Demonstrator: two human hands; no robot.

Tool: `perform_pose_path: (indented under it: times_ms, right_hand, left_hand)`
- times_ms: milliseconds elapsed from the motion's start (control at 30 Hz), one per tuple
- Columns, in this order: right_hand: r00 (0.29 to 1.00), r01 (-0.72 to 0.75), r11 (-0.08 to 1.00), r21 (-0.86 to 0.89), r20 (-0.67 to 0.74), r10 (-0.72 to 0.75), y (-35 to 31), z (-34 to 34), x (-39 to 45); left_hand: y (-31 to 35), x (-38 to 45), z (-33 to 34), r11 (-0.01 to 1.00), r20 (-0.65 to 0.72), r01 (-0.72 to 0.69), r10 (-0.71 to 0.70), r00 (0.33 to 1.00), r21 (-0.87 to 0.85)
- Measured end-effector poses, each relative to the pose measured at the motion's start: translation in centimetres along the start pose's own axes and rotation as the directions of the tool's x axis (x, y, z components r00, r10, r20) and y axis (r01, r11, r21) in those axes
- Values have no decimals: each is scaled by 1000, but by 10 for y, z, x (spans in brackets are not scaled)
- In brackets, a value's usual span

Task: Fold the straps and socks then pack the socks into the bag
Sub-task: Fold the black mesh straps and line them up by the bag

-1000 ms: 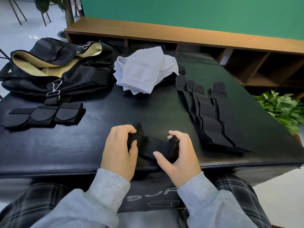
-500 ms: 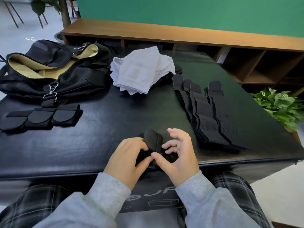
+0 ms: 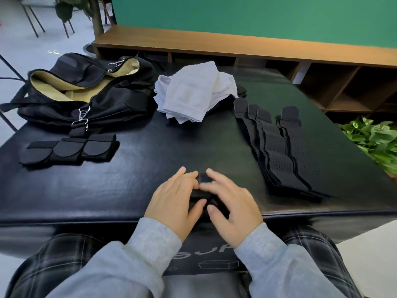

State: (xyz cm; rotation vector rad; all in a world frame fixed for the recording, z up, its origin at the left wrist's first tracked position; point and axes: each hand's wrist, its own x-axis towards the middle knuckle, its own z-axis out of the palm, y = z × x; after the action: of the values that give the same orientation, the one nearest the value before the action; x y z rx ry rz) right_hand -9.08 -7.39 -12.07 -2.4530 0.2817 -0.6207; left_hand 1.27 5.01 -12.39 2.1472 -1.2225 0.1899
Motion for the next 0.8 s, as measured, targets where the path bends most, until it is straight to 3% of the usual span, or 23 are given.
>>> perform_pose_path:
  times_ms: [100, 167, 267, 433, 533, 667, 800]
  right_hand:
    - [994, -98, 981, 165, -31, 104, -1, -1, -1]
    - [997, -64, 998, -2, -33, 64, -1, 1, 1]
    - [999, 28, 937, -349, 29, -19, -9, 10, 8]
    - [961, 28, 846, -533, 247, 124, -32, 26, 23]
    - [897, 72, 847, -526, 405, 175, -42, 29, 40]
    - [888, 123, 847, -518, 438, 139, -48, 35, 55]
    - [886, 139, 850, -509, 447, 122, -47, 37, 57]
  left_hand:
    - [-4, 0, -6, 995, 53, 75, -78, 995, 64]
    - [-7, 2, -11, 994, 78, 103, -106, 991, 45]
    - [-14, 2, -23, 988, -2, 115, -115, 993, 107]
    - [-20, -2, -39, 957, 39, 274, -279, 960, 92]
    - [-25, -3, -45, 940, 35, 335, -338, 940, 68]
    - [-42, -4, -58, 893, -37, 437, -436, 899, 103]
    - [-58, -1, -73, 845, -214, 531, -509, 834, 60]
